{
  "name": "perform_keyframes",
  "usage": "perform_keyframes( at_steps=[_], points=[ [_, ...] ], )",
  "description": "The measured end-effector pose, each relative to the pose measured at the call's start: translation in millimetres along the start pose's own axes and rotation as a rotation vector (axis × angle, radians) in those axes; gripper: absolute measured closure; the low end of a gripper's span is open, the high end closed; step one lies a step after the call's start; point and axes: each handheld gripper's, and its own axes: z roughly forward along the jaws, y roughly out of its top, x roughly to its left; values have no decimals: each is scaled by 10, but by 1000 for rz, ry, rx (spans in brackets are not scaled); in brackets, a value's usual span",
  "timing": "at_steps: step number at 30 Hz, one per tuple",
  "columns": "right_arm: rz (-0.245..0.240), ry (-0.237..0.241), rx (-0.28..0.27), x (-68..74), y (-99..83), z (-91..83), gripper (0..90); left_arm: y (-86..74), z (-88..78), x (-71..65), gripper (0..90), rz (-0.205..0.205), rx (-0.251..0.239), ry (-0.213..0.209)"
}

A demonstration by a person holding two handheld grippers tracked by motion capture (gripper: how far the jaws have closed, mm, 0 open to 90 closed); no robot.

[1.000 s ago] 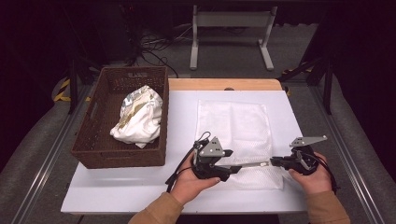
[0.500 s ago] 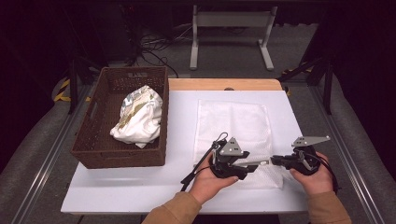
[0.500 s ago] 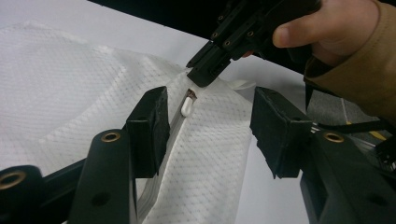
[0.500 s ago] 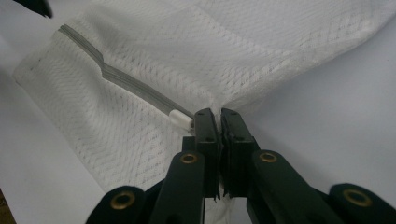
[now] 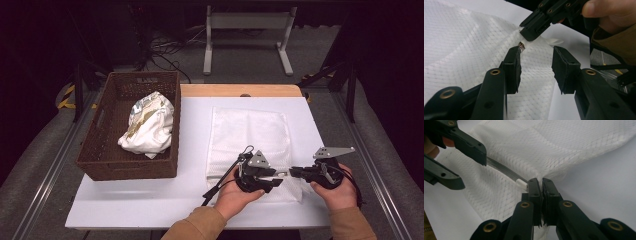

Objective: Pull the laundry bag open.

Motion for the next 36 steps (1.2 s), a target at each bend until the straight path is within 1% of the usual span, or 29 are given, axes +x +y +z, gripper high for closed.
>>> perform_keyframes(
  at_steps=[5, 9, 11, 16, 17, 20, 24, 26, 32, 35, 36],
  points=[
    [1, 8, -1, 5, -5, -4, 869, -22, 81, 25, 607, -9, 31, -8],
    [-1, 14, -7, 7, -8, -9, 870, -41, 139, 41, 606, -9, 62, -2],
    [-3, 17, -15, 7, -10, -19, 870, -46, 155, 51, 603, -12, 69, -3],
    [-11, 34, -24, 12, -8, -30, 869, -65, 211, 71, 577, -30, 91, -23],
    [-14, 39, -25, 15, -6, -30, 869, -70, 222, 70, 574, -35, 95, -20],
    [-22, 47, -30, 25, -2, -28, 869, -76, 242, 73, 566, -31, 107, -11],
    [-32, 60, -35, 31, 1, -28, 870, -80, 260, 74, 552, -34, 106, -10],
    [-40, 67, -33, 39, 4, -23, 869, -74, 272, 78, 548, -46, 102, -13],
    [-46, 76, -34, 52, 8, -16, 869, -73, 289, 88, 547, -46, 102, 0],
    [-54, 83, -33, 56, 9, -7, 870, -64, 299, 84, 574, -40, 97, 9],
    [-58, 86, -34, 62, 11, -6, 869, -59, 306, 83, 609, -35, 88, 10]
  ],
)
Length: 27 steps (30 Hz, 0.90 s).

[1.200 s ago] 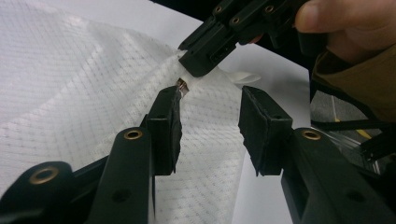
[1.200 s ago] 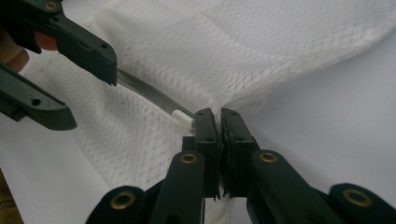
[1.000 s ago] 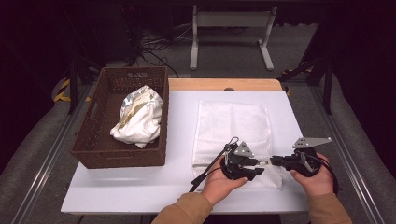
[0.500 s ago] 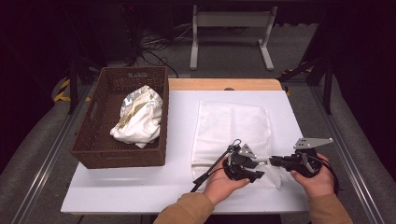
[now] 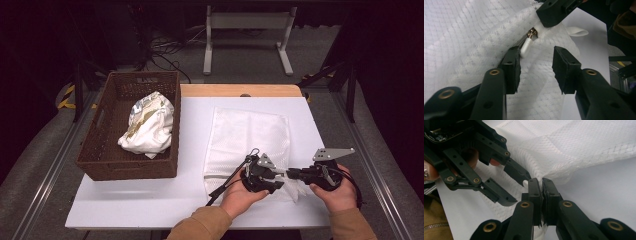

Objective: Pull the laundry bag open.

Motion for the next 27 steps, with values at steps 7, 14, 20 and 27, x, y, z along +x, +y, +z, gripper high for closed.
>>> perform_keyframes(
  at_steps=[7, 14, 20, 27],
  points=[
    [0, 7, -2, 3, 1, -2, 870, 32, 26, -42, 753, 13, 1, -4],
    [1, 9, -8, -2, -2, -14, 869, 38, 13, -14, 860, 3, 11, 21],
    [0, 11, -8, 1, 0, -13, 869, 41, 5, -32, 865, 13, 15, 34],
    [-7, 1, -7, 21, 13, -19, 869, 49, -21, -48, 868, 15, 18, 41]
  ],
)
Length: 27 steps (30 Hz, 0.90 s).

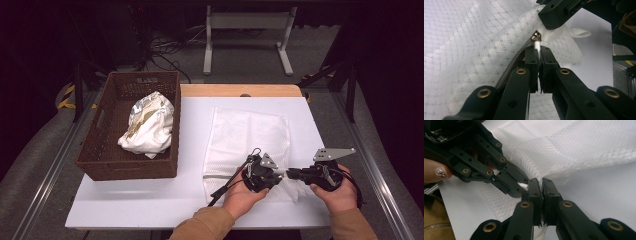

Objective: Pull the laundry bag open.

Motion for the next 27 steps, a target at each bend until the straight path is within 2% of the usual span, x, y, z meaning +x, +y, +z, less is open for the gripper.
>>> perform_keyframes(
  at_steps=[11, 13, 15, 18, 27],
  points=[
    [13, -4, 3, -13, -1, 3, 870, 3, -24, 14, 868, -28, 10, -17],
    [15, -18, 10, -15, -1, -1, 870, 3, -30, 29, 868, -24, 22, -3],
    [30, -26, 8, -37, -10, -13, 870, -2, -42, 45, 868, -38, 29, -7],
    [39, -23, 5, -55, -21, -21, 871, 1, -45, 34, 868, -22, 23, -1],
    [47, -45, 10, -81, -27, -43, 870, -7, -114, 7, 868, -14, 45, 13]
  ],
)
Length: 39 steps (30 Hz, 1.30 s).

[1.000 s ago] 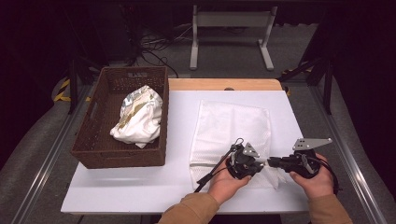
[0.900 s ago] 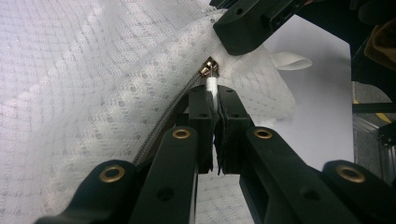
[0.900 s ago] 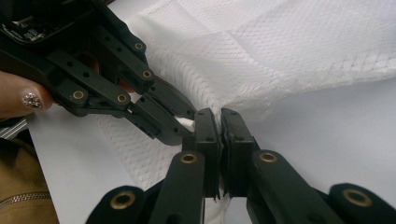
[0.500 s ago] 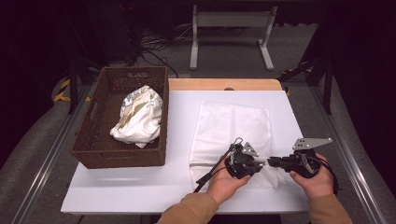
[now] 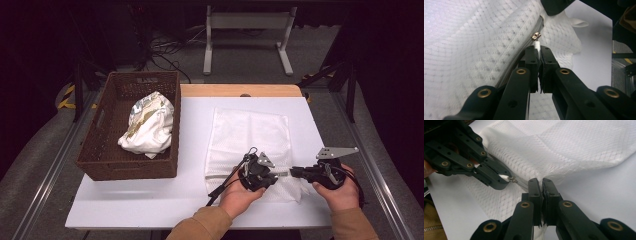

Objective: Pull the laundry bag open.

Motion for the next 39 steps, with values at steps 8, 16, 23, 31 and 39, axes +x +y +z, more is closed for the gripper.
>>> perform_keyframes(
  at_steps=[8, 16, 23, 31, 39],
  points=[
    [8, -16, 3, -20, -7, -4, 869, -42, -57, 27, 868, -10, 8, -3],
    [14, -48, 2, -48, -15, 5, 869, -107, -120, 57, 868, -19, 8, -5],
    [23, -73, 2, -86, -29, 2, 868, -175, -173, 83, 868, -29, -2, -5],
    [31, -91, -4, -131, -39, -9, 866, -231, -261, 129, 868, -43, -7, 4],
    [33, -112, -21, -169, -53, -15, 863, -291, -322, 166, 867, -51, -16, 14]
  ],
)
